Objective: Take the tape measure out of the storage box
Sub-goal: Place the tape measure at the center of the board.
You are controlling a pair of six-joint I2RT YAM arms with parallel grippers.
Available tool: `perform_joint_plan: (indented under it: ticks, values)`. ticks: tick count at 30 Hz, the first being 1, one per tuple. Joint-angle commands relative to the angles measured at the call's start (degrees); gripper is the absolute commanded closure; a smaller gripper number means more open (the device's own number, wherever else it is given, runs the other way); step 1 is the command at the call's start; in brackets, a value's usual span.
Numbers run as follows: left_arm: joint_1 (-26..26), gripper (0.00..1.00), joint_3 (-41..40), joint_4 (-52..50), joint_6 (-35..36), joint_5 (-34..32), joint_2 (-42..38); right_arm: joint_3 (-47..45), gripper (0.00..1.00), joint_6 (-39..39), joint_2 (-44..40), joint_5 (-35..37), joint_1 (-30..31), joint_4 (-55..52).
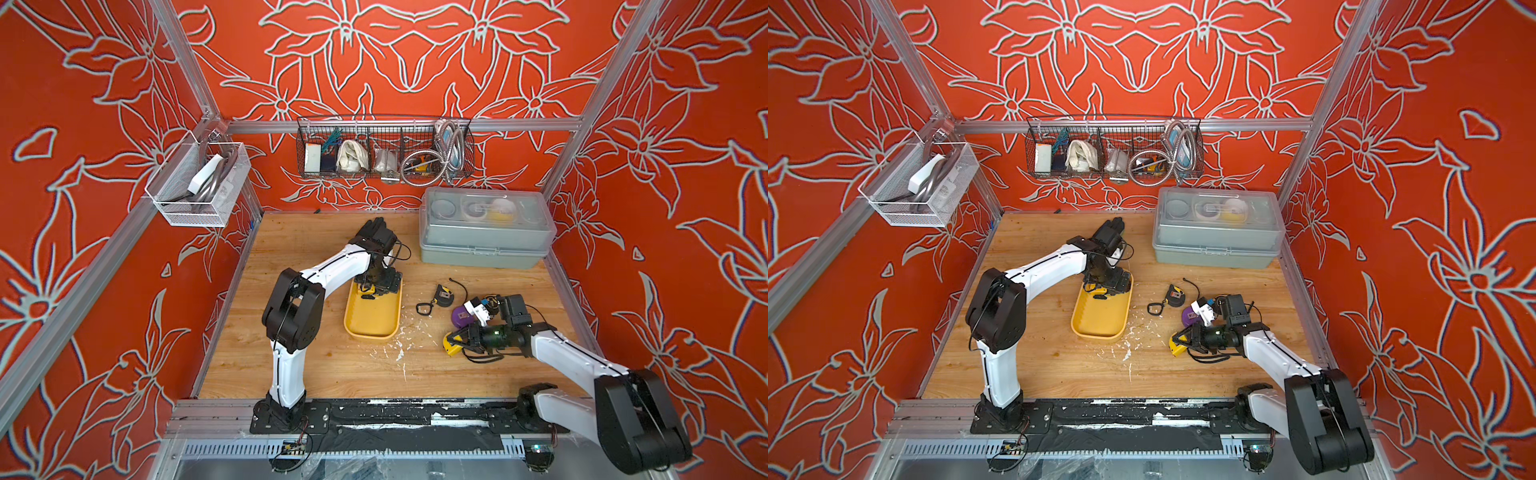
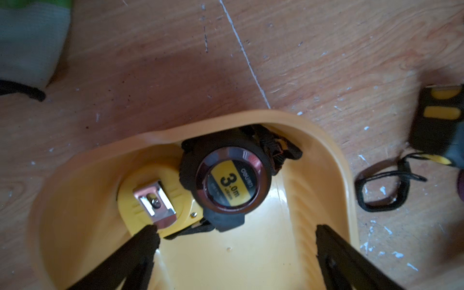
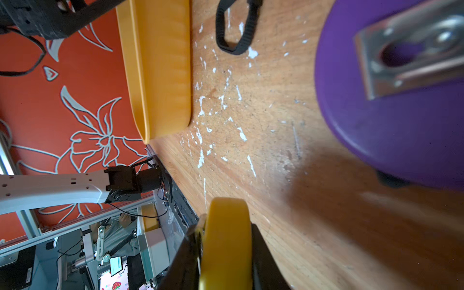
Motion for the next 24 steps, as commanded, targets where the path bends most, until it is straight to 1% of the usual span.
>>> perform_joint_plan:
  ticks: [1,4,9,11,13,15,16,19,21,24]
  values:
    - [-1.1,0.01,0.6,0.4,0.6,-0.9,2.4,0.9,0.80,-3.0,2.5,2.4,0.0,0.7]
    - [-1.2,0.01,1.2,0.9,0.3,-1.4,3.9,1.0,0.78,-3.4,4.8,3.1,0.2,1.0]
    - [-1.2,0.01,1.0,1.7,-0.2,-3.0,5.3,0.9,0.61,-3.6,3.8,6.3,0.4,0.5]
    - [-1.2,0.04,0.5,2.6,-0.1,-3.2,5.2,1.3,0.43,-3.9,3.2,6.9,0.4,-0.1]
    - [-1.2,0.11,-0.1,3.5,-0.1,-4.0,4.7,1.9,0.25,-4.4,2.3,7.1,0.4,-0.9]
    - [-1.2,0.14,-0.9,4.7,0.0,-4.5,4.1,2.9,0.08,-4.9,1.0,7.6,0.4,-2.2]
    - [-1.2,0.14,-1.5,5.7,0.2,-4.7,3.7,3.4,0.02,-5.2,0.2,7.7,0.4,-2.6]
    - [-1.2,0.13,-2.6,8.7,0.8,-4.3,3.4,4.9,0.00,-5.6,-1.2,7.4,0.4,-3.6]
    - [-1.2,0.11,-0.9,7.8,0.9,-4.2,5.1,6.0,0.00,-5.7,-1.5,7.3,0.4,-4.1]
    - [-1.2,0.11,1.3,6.0,0.8,-4.4,8.0,7.4,0.00,-5.9,-1.1,6.7,0.5,-4.1]
